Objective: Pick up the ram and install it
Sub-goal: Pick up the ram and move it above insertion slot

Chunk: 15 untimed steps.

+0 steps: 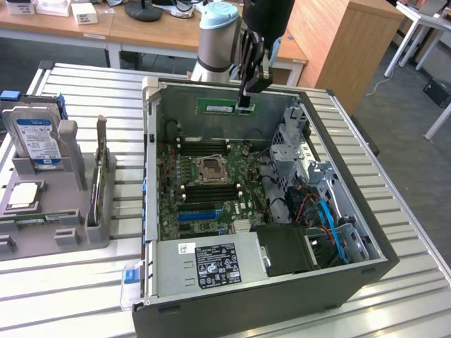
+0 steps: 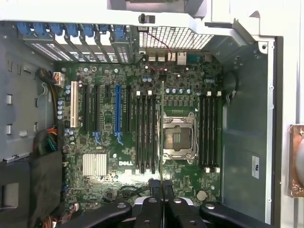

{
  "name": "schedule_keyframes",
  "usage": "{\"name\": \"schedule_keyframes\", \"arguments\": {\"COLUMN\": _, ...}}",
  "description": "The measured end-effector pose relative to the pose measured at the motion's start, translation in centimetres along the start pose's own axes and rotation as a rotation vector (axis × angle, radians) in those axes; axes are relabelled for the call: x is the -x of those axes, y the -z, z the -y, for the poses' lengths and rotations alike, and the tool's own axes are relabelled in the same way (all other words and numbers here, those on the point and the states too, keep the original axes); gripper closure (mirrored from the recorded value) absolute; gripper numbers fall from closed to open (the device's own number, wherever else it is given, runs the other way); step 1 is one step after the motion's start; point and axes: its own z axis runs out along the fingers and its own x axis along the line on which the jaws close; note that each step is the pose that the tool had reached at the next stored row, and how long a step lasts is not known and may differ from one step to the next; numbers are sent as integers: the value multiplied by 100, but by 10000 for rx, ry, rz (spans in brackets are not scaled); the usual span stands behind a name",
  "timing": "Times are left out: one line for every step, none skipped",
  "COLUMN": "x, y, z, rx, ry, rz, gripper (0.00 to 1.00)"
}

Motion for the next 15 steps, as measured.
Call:
{"name": "schedule_keyframes", "arguments": {"x": -1, "y": -17, "z": 0, "rx": 0, "ry": 0, "rz": 0, "gripper": 88}}
{"name": "schedule_keyframes", "arguments": {"x": -2, "y": -35, "z": 1, "rx": 0, "ry": 0, "rz": 0, "gripper": 88}}
{"name": "schedule_keyframes", "arguments": {"x": -3, "y": -51, "z": 1, "rx": 0, "ry": 0, "rz": -1, "gripper": 88}}
{"name": "schedule_keyframes", "arguments": {"x": -4, "y": -66, "z": 1, "rx": 0, "ry": 0, "rz": 0, "gripper": 88}}
{"name": "schedule_keyframes", "arguments": {"x": -5, "y": -81, "z": 1, "rx": 1, "ry": 0, "rz": -1, "gripper": 88}}
{"name": "schedule_keyframes", "arguments": {"x": -6, "y": -99, "z": 1, "rx": 1, "ry": -1, "rz": -2, "gripper": 88}}
{"name": "schedule_keyframes", "arguments": {"x": -7, "y": -117, "z": 2, "rx": 0, "ry": 0, "rz": 0, "gripper": 88}}
{"name": "schedule_keyframes", "arguments": {"x": -8, "y": -135, "z": 2, "rx": 0, "ry": 0, "rz": 0, "gripper": 88}}
{"name": "schedule_keyframes", "arguments": {"x": -8, "y": -152, "z": 3, "rx": 0, "ry": 0, "rz": 0, "gripper": 88}}
{"name": "schedule_keyframes", "arguments": {"x": -9, "y": -170, "z": 3, "rx": 0, "ry": 0, "rz": 0, "gripper": 88}}
{"name": "schedule_keyframes", "arguments": {"x": -10, "y": -187, "z": 3, "rx": 0, "ry": 0, "rz": 0, "gripper": 88}}
{"name": "schedule_keyframes", "arguments": {"x": -11, "y": -203, "z": 3, "rx": 0, "ry": 0, "rz": -1, "gripper": 88}}
{"name": "schedule_keyframes", "arguments": {"x": -12, "y": -221, "z": 3, "rx": 0, "ry": 0, "rz": 0, "gripper": 88}}
{"name": "schedule_keyframes", "arguments": {"x": -13, "y": -237, "z": 4, "rx": 0, "ry": 0, "rz": -1, "gripper": 88}}
{"name": "schedule_keyframes", "arguments": {"x": -14, "y": -254, "z": 4, "rx": 0, "ry": 0, "rz": -1, "gripper": 88}}
